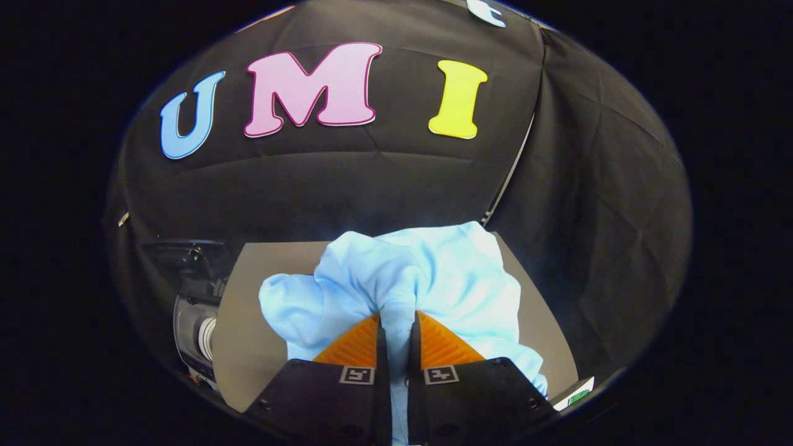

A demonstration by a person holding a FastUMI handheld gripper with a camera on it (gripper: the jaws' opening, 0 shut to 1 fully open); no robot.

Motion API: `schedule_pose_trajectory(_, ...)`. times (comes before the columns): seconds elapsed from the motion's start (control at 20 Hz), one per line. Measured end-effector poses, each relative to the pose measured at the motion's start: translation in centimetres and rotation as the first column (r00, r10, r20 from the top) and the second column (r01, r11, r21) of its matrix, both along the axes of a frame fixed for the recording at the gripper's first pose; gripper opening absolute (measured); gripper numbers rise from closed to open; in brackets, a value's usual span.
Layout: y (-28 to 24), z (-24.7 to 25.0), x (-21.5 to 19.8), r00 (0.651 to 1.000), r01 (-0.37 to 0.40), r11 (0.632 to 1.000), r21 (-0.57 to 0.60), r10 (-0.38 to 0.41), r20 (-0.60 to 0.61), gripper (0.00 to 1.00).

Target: Put the clothes into the washing machine and then close the washing machine lid.

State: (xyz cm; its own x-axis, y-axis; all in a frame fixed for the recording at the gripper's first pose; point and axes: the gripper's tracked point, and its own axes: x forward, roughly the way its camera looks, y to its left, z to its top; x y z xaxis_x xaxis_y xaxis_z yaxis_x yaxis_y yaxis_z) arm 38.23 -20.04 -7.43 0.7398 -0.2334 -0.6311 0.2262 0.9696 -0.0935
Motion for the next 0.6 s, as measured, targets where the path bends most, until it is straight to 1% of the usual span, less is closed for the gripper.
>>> schedule_pose_trajectory(0.35,4.2,7.4,-1.8,0.995,-0.01,0.999,-0.032,0.014,0.102,0.14)
schedule_pose_trajectory(0.55,7.7,10.4,-2.5,0.99,-0.027,0.999,-0.046,0.033,0.138,0.14)
schedule_pose_trajectory(0.6,9.3,11.4,-2.9,0.988,-0.039,0.998,-0.047,0.045,0.148,0.14)
